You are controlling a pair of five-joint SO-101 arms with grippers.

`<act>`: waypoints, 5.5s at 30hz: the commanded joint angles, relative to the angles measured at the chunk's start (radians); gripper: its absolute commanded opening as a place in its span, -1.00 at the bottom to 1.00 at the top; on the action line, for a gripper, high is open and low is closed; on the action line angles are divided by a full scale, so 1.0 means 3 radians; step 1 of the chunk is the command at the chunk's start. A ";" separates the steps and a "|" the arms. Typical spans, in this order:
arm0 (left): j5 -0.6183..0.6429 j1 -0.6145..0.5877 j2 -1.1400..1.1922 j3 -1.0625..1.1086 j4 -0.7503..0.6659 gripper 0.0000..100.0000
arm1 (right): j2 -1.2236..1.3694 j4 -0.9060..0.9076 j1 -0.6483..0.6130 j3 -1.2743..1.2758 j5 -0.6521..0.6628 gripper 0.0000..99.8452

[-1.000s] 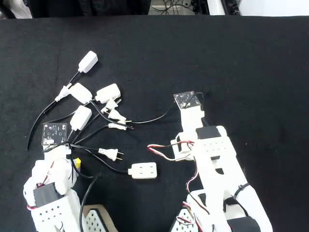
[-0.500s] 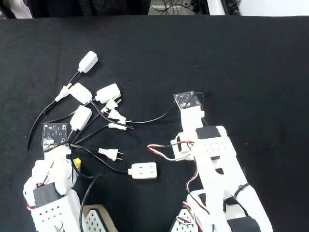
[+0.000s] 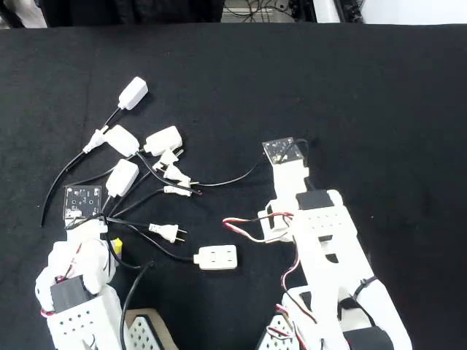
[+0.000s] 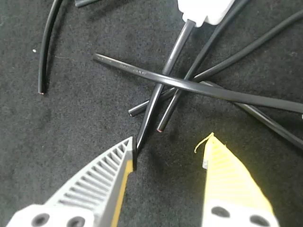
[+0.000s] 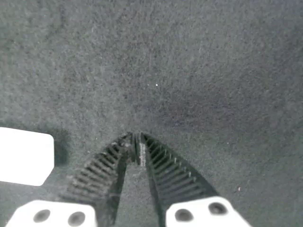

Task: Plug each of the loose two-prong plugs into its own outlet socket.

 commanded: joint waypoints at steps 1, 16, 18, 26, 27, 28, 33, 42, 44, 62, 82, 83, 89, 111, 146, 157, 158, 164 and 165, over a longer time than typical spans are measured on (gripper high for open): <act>0.0015 -0.0038 -0.0010 0.0059 0.0005 -0.52 | -0.0013 -0.0020 0.0036 -0.0018 -0.0031 -0.98; 0.0015 -0.0038 -0.0010 0.0059 0.0005 -0.52 | -0.0013 0.0026 0.0031 -0.0018 -0.0031 -0.98; 0.0015 -0.0038 -0.0010 0.0059 0.0005 -0.52 | -0.0013 0.0031 0.0031 -0.0018 -0.0031 -0.98; 0.0015 -0.0038 -0.0010 0.0059 0.0005 -0.52 | -0.0013 0.0041 0.0031 -0.0018 -0.0031 -0.98; 0.0015 -0.0038 -0.0010 0.0059 0.0005 -0.52 | -0.0013 0.0041 0.0031 -0.0018 -0.0031 -0.98; 0.0015 -0.0038 -0.0010 0.0059 0.0005 -0.52 | -0.0013 0.0041 0.0031 -0.0018 -0.0031 -0.98; 0.0015 -0.0038 -0.0010 0.0059 0.0005 -0.52 | -0.0013 0.0041 0.0031 -0.0018 -0.0031 -0.98; 0.0015 -0.0038 -0.0010 0.0059 0.0005 -0.52 | -0.0013 0.0046 0.0031 -0.0018 -0.0031 -0.98; 0.0015 -0.0038 -0.0010 0.0059 0.0005 -0.52 | -0.0013 0.0046 0.0031 -0.0018 -0.0031 -0.98; 0.0015 -0.0038 -0.0010 0.0059 0.0005 -0.52 | -0.0013 0.0041 0.0031 -0.0018 -0.0031 -0.98; 0.0015 0.0171 -0.0010 0.0059 0.0005 -0.52 | 0.0008 0.0747 0.0020 -0.1082 -0.0031 -0.98; 0.0015 0.0238 -0.0010 0.0059 0.0005 -0.52 | 0.0008 0.0798 -0.0015 -0.1179 -0.0031 -0.98; 0.0026 0.0647 -0.0010 0.0059 0.0005 -0.52 | 0.0008 0.0849 -0.0522 -0.1455 -0.0031 -0.98; -0.0046 0.0826 -0.0010 0.0059 0.0005 -0.52 | 0.1020 0.0072 -0.0915 -0.1808 -0.0527 -0.97; -0.0338 0.0258 0.0010 -0.0555 0.0194 -0.52 | 0.1199 -0.0097 -0.0082 -0.1603 0.0189 -0.98; -0.0261 0.0248 0.0803 -0.2028 0.0358 -0.52 | 0.1199 -0.0102 -0.0066 -0.1588 0.0189 -0.98; -0.0215 0.0248 0.1038 -0.2156 0.0312 -0.52 | 0.1199 -0.0097 -0.0066 -0.1588 0.0189 -0.98; -0.0123 0.0269 0.2598 -0.2713 0.0148 -0.52 | 0.1199 -0.0113 -0.0066 -0.1588 0.0189 -0.98; -0.0123 0.0269 0.2833 -0.2795 0.0148 -0.52 | 0.1204 -0.0113 -0.0066 -0.1583 0.0189 -0.98</act>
